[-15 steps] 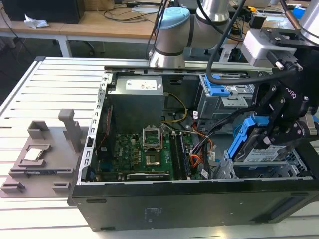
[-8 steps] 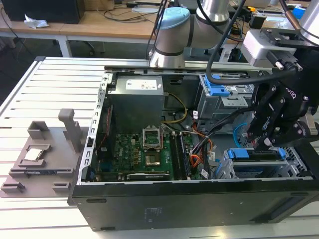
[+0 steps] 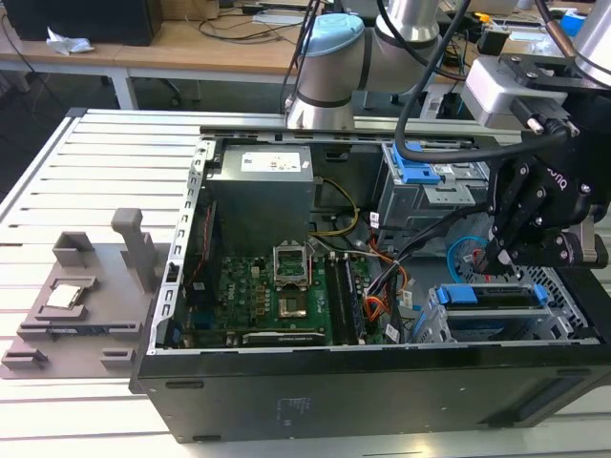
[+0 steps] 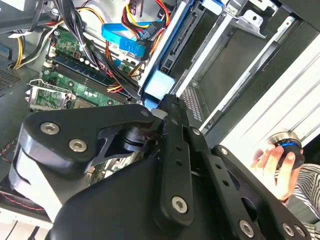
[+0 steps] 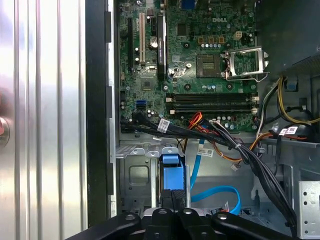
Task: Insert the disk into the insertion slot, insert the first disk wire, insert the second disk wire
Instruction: 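Insert the disk into the insertion slot, then insert the first disk wire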
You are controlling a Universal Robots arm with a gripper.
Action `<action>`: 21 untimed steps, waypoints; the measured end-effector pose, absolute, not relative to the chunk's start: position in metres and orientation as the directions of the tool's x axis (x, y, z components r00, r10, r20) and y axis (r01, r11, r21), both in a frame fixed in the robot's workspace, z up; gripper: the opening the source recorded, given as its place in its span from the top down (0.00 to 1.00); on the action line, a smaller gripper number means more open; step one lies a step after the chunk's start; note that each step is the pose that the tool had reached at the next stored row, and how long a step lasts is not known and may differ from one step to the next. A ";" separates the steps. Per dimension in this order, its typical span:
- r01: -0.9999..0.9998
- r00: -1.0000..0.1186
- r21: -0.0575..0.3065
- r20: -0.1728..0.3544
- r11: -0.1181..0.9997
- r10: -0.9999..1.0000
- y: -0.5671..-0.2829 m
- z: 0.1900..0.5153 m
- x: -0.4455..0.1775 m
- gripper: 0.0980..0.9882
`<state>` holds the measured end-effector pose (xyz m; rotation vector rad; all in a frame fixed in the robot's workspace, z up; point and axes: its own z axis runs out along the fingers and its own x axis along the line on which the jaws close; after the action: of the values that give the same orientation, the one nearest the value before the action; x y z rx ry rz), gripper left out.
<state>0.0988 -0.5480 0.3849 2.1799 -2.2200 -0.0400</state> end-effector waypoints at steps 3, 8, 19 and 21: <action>-0.999 -0.018 0.039 0.003 0.018 -1.000 -0.548 0.385 0.099 0.99; -0.999 -0.018 0.039 0.003 0.018 -1.000 -0.548 0.385 0.099 0.99; -0.999 -0.018 0.040 0.004 0.018 -1.000 -0.547 0.385 0.124 0.99; -0.999 -0.018 0.040 0.004 0.018 -1.000 -0.546 0.385 0.131 0.99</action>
<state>0.1308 -0.5464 0.3846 2.1796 -2.2197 -0.0402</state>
